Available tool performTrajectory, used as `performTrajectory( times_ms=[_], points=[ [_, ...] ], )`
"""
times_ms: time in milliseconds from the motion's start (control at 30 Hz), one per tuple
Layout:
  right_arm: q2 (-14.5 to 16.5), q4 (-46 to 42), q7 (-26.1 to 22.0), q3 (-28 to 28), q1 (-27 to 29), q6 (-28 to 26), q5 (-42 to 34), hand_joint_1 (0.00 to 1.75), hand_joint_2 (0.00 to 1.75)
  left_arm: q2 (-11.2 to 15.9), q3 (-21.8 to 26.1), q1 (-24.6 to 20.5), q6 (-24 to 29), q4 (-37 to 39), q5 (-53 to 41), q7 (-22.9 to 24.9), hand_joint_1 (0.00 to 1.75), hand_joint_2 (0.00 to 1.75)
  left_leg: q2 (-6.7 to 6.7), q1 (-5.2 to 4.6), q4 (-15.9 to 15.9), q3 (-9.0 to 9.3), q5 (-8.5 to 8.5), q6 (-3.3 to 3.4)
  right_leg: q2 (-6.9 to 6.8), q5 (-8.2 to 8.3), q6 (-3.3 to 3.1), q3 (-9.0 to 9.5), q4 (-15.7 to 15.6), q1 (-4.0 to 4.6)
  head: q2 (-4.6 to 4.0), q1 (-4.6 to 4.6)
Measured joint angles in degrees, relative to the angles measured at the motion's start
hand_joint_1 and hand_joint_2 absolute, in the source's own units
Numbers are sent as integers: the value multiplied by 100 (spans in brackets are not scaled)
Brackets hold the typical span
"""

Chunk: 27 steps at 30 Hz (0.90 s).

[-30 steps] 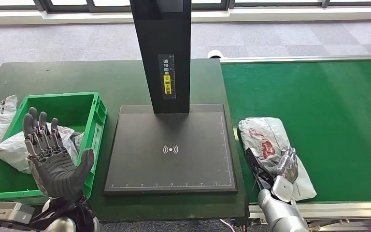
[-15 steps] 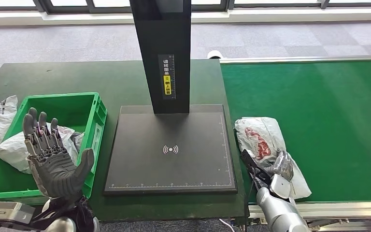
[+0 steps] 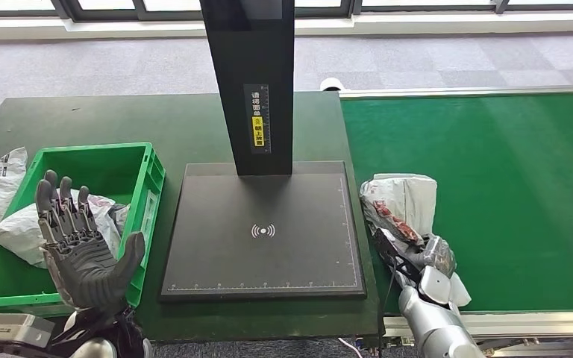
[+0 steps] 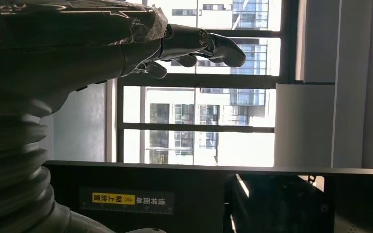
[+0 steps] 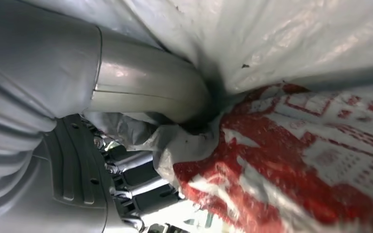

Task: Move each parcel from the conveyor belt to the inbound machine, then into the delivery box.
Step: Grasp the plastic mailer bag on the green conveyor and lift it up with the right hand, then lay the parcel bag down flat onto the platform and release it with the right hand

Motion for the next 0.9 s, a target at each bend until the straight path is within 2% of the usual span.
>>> performTrajectory(
  times_ms=[67,133,233,300,467,767,900],
  points=[
    [23,-50,-239,3,44,-511,-43,175,175,3,0,35,15,-28,-7,-1,0,175,-1,0,0,-2,0,0,0,0,0,-1,0,0,0,0],
    [125,-402,-681,39,202,-1092,-142,175,175,5,0,68,18,-65,-19,-2,0,175,-5,0,0,-6,0,0,-4,0,0,-2,1,0,0,0],
    [478,-1731,-1627,214,653,-1501,-431,175,175,5,0,103,2,-97,-27,0,0,175,-5,2,-2,-8,-1,-2,-3,-2,-2,-7,1,1,0,1],
    [728,-2604,-2026,361,910,-1544,-549,175,175,5,0,110,-11,-101,-27,1,0,175,-1,2,-3,-7,-2,-4,3,-2,-3,-12,2,2,0,-1],
    [1059,-3770,-2149,539,1243,-1546,-618,175,175,5,0,130,-29,-121,-27,-1,0,175,-7,2,-4,-9,-1,-3,-10,-6,-7,-8,2,1,0,1],
    [1244,-4508,-2219,588,1457,-1539,-659,175,175,5,0,137,-31,-137,-27,1,0,175,-2,-2,-3,-7,-2,-3,0,-3,-4,-8,1,-3,0,1],
    [1363,-5075,-3006,639,1645,-1538,-1094,175,175,5,0,137,-15,-137,-31,1,0,175,-1,-1,-3,-8,-2,-3,1,-4,-5,-11,2,-2,0,1]
  ],
)
